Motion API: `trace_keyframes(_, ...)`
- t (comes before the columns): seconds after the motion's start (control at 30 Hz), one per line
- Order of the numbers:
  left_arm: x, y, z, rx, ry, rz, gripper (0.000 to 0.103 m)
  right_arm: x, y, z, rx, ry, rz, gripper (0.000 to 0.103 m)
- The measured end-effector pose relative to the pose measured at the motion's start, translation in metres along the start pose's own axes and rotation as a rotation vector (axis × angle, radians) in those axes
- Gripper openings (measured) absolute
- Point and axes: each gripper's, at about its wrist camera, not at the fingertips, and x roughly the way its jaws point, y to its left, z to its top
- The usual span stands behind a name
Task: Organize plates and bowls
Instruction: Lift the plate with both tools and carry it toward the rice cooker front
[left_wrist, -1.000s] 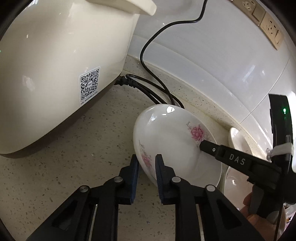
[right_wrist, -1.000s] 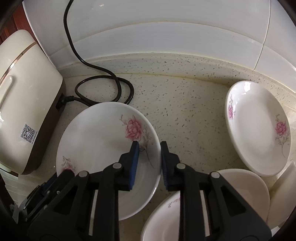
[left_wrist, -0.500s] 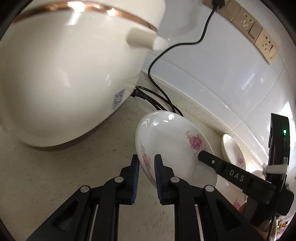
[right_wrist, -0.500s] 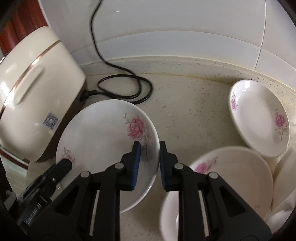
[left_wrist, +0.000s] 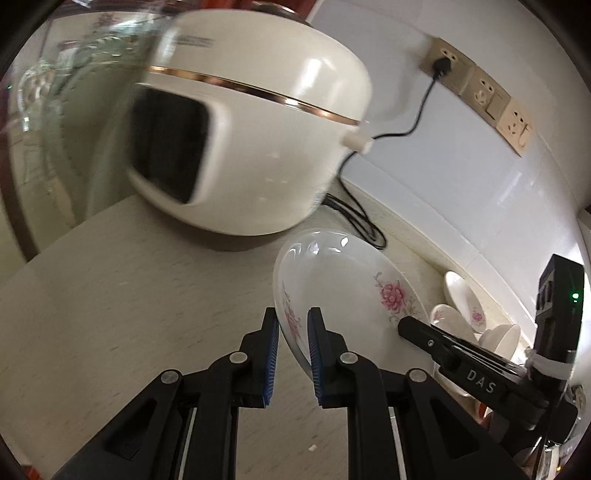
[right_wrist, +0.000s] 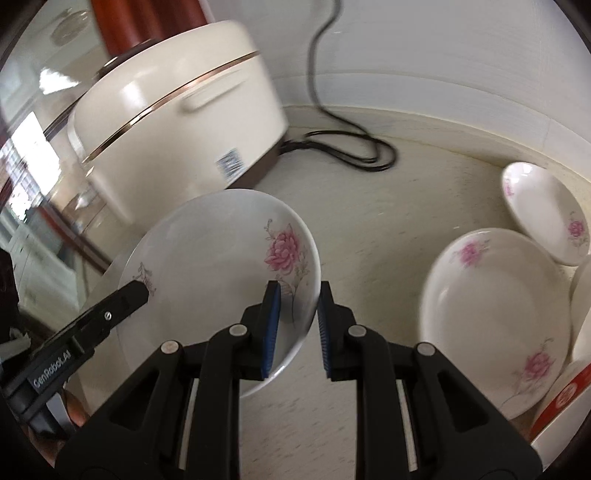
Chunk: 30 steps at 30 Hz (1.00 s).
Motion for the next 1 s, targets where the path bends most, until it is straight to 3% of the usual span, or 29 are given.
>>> trace_keyframes(0.17,-0.014,0.02,-0.011,-0.027,0.0,0.044,0.016,0.001,0.023,-0.013,-0.056,0.015,0.072,0.023)
trace_keyframes(0.57,-0.021,0.063,-0.017,-0.06,-0.017,0.127,0.016,0.029,0.068,-0.035,-0.186,0.062,0.132,0.023)
trace_keyframes(1.0,-0.013,0.082,-0.019,-0.075,-0.007,0.151,0.016,0.044,0.08,-0.04,-0.234,0.08,0.138,0.024)
